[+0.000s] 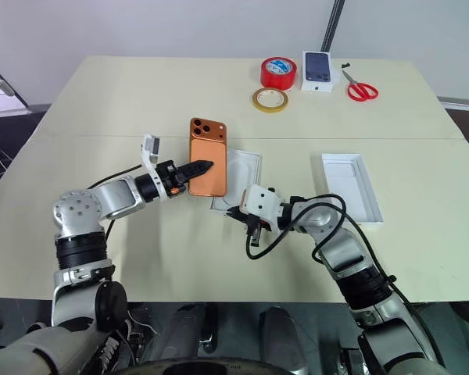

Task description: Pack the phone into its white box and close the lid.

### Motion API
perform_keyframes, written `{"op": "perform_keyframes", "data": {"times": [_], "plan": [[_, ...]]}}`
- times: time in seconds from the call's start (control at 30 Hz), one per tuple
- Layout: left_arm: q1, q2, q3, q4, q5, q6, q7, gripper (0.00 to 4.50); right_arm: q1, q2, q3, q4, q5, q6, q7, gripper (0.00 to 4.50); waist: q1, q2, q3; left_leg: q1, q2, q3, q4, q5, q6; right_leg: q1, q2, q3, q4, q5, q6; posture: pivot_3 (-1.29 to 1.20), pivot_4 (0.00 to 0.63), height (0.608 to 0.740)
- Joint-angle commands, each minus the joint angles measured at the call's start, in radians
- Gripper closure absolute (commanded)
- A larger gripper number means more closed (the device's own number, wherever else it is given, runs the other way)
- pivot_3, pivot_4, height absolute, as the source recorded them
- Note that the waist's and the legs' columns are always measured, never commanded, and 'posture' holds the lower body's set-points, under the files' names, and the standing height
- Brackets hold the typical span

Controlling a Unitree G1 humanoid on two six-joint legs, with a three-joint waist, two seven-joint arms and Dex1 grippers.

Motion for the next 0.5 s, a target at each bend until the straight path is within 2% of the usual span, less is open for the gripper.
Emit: {"op": "perform_keyframes", "data": {"times": [0.03, 0.1, 0.2, 0.4, 0.47, 0.5], "plan": [[-0.002, -0.020, -0.015, -0.008, -0.015, -0.026, -0.014, 4.28, -0.009, -0.003, -0.022, -0.099, 0.047, 0.011, 0.016, 3.83, 0.001, 0.000, 0.000, 0.000, 0.000, 0.000, 0.000, 0.000, 0.000, 0.000, 0.000, 0.000, 0.000, 0.000, 0.000, 0.00, 0.150, 0.728], [0.004, -0.024, -0.032, 0.001, -0.010, -0.021, -0.020, 4.28, 0.024, -0.030, -0.065, -0.171, 0.153, 0.067, 0.076, 2.95, 0.003, 0.000, 0.000, 0.000, 0.000, 0.000, 0.000, 0.000, 0.000, 0.000, 0.000, 0.000, 0.000, 0.000, 0.000, 0.00, 0.150, 0.728], [0.010, -0.023, -0.048, 0.004, -0.011, -0.018, -0.027, 4.28, 0.056, -0.077, -0.102, -0.214, 0.198, 0.074, 0.109, 1.42, 0.002, 0.000, 0.000, 0.000, 0.000, 0.000, 0.000, -0.001, 0.002, 0.001, 0.000, 0.000, 0.000, 0.000, 0.000, 0.00, 0.150, 0.728], [-0.009, -0.028, -0.120, 0.076, 0.046, -0.071, -0.075, 4.28, 0.087, -0.211, -0.241, -0.100, 0.192, 0.008, 0.103, 1.42, 0.015, 0.000, 0.000, 0.000, 0.000, 0.000, 0.002, -0.003, 0.005, 0.002, 0.000, 0.000, 0.000, 0.000, 0.000, 0.00, 0.150, 0.728], [-0.025, -0.028, -0.119, 0.104, 0.046, -0.063, -0.071, 3.42, 0.084, -0.213, -0.247, -0.083, 0.191, -0.003, 0.090, 1.35, 0.015, -0.001, 0.000, 0.000, 0.000, 0.000, 0.002, -0.003, 0.006, 0.001, 0.000, 0.000, 0.000, 0.000, 0.000, 0.00, 0.150, 0.728], [-0.030, -0.026, -0.117, 0.107, 0.040, -0.055, -0.081, 3.12, 0.081, -0.206, -0.247, -0.081, 0.193, 0.000, 0.083, 1.35, 0.015, 0.000, 0.000, 0.000, 0.000, 0.000, 0.002, -0.003, 0.006, 0.001, 0.000, 0.000, 0.000, 0.000, 0.000, 0.00, 0.150, 0.728]]}}
